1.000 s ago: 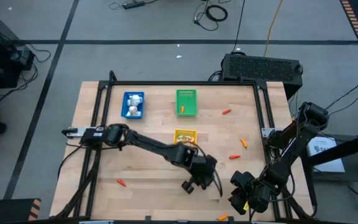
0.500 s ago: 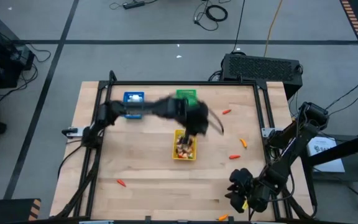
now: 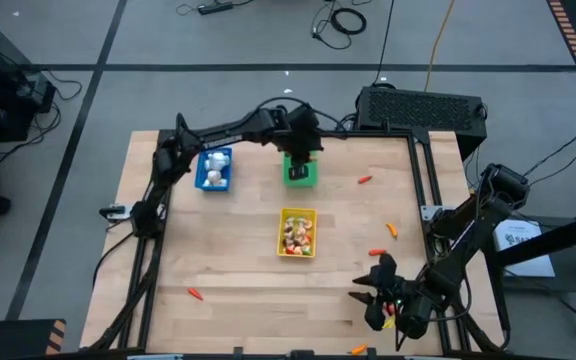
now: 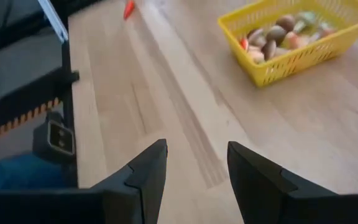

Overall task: Sort produce into baskets
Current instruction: Put the orange chili pepper into the green bin, then put the red chili pepper into the green bin

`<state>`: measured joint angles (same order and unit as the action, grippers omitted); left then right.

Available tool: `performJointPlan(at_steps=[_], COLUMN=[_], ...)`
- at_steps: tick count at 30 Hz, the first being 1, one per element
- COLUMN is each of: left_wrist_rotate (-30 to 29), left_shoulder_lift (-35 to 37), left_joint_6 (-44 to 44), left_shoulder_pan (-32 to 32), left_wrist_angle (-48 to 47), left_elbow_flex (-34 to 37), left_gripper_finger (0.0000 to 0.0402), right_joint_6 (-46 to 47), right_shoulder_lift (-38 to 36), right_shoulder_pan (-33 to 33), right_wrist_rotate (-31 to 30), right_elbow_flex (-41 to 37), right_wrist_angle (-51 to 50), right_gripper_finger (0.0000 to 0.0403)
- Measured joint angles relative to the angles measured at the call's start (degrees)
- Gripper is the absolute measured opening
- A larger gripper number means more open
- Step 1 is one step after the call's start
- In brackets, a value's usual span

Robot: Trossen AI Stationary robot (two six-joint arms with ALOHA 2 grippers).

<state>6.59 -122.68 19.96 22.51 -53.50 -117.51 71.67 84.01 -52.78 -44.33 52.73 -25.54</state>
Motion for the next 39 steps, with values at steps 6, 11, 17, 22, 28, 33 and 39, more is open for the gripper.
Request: performJointPlan(at_steps=[6, 11, 17, 22, 28, 33, 39], left_wrist_rotate=[-1.14, -4.06, -4.35, -6.06, -5.72, -5.21, -5.66], left_shoulder_lift=[-3.06, -5.92, -7.72, -8.08, -7.91, -7.69, -4.77], left_joint_6=[-1.63, -1.67, -1.67, -1.69, -2.98, -4.49, -3.34], left_shoulder_pan=[1.34, 1.71, 1.37, 1.54, 0.94, -0.29, -2.94], left_wrist_angle=[-1.37, -2.47, -2.57, -2.58, -4.44, -8.86, -17.45], left_elbow_flex=[0.2, 0.2, 0.2, 0.2, 0.17, 0.17, 0.17], left_gripper_finger=[0.0074, 0.0078, 0.0108, 0.0137, 0.0163, 0.0164, 0.0164], right_joint_6=[-1.91, -2.47, -2.94, -2.94, -3.24, -3.38, -3.76], right_shoulder_lift=[-0.07, -0.09, -0.09, -0.09, -0.09, -0.09, -0.11], right_shoulder_pan=[0.22, 0.21, 0.2, 0.2, 0.2, 0.2, 0.2], right_wrist_rotate=[3.73, 3.95, 3.9, 3.91, 3.91, 3.91, 4.27], right_elbow_flex=[0.0, -0.02, -0.02, -0.02, -0.02, -0.02, -0.02], right_wrist_angle=[-0.13, -0.32, -0.2, -0.08, -0.08, -0.06, -0.38], right_gripper_finger=[0.016, 0.016, 0.016, 0.016, 0.016, 0.016, 0.016])
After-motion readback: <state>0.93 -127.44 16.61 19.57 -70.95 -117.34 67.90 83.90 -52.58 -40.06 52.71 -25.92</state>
